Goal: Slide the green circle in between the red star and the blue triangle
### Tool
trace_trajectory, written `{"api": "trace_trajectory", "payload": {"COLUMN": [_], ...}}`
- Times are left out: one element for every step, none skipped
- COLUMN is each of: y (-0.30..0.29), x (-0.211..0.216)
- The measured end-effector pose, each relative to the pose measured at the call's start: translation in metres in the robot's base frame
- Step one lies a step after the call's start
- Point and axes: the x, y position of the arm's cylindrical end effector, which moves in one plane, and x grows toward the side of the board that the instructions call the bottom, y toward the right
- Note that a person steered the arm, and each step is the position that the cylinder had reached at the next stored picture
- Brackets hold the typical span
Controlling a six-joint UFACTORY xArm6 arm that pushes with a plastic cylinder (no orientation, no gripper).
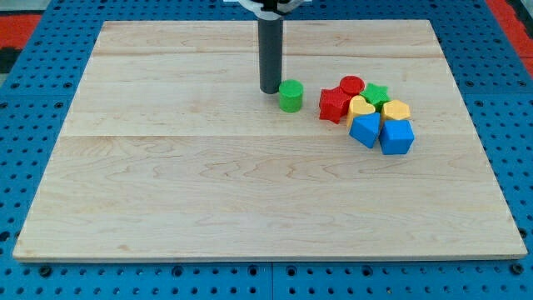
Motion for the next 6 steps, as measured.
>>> {"api": "trace_trajectory", "payload": {"y": [0.017, 0.019, 0.022, 0.018, 0.027, 0.053], "x": [0.024, 0.006, -0.017, 0.014, 0.037, 0.064]}}
